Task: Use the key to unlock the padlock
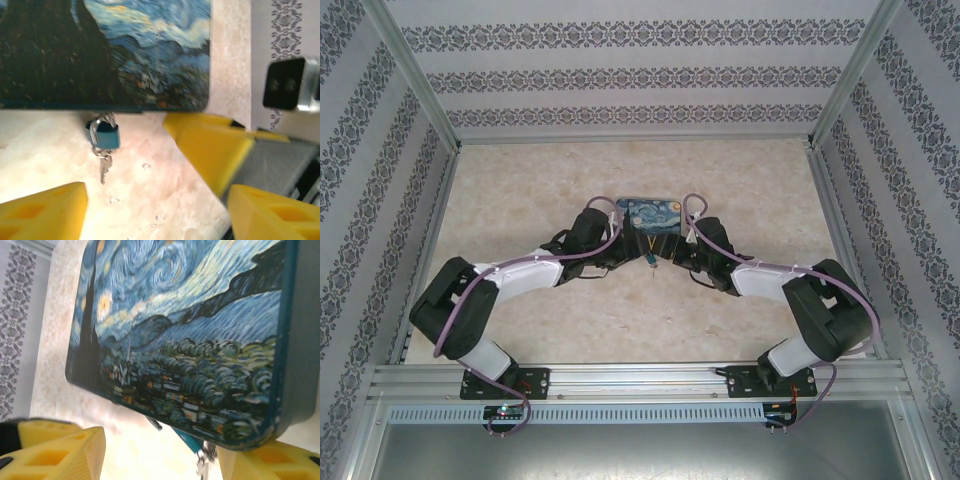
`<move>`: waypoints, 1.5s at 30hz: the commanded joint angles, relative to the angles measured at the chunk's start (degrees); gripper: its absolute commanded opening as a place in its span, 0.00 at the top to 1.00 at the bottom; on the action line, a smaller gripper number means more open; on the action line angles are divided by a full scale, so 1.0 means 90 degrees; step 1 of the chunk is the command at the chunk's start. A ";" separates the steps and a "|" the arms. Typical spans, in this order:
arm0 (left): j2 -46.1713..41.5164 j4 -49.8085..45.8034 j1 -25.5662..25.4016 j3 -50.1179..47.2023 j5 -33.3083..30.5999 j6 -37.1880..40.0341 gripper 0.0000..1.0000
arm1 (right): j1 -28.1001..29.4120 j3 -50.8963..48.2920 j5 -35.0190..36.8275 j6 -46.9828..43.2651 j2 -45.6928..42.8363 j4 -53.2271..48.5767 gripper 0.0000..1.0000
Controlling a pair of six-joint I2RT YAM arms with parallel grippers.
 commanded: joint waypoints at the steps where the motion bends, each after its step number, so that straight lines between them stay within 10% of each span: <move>1: -0.0271 -0.0639 0.0036 0.0131 -0.0261 0.0362 0.19 | -0.0256 0.0525 -0.0211 -0.0047 0.0190 0.0162 0.40; 45: 0.0395 -0.2307 0.0987 0.1721 -0.0715 0.1591 0.05 | 0.0307 0.0373 -0.0126 -0.0407 0.1490 0.0703 0.63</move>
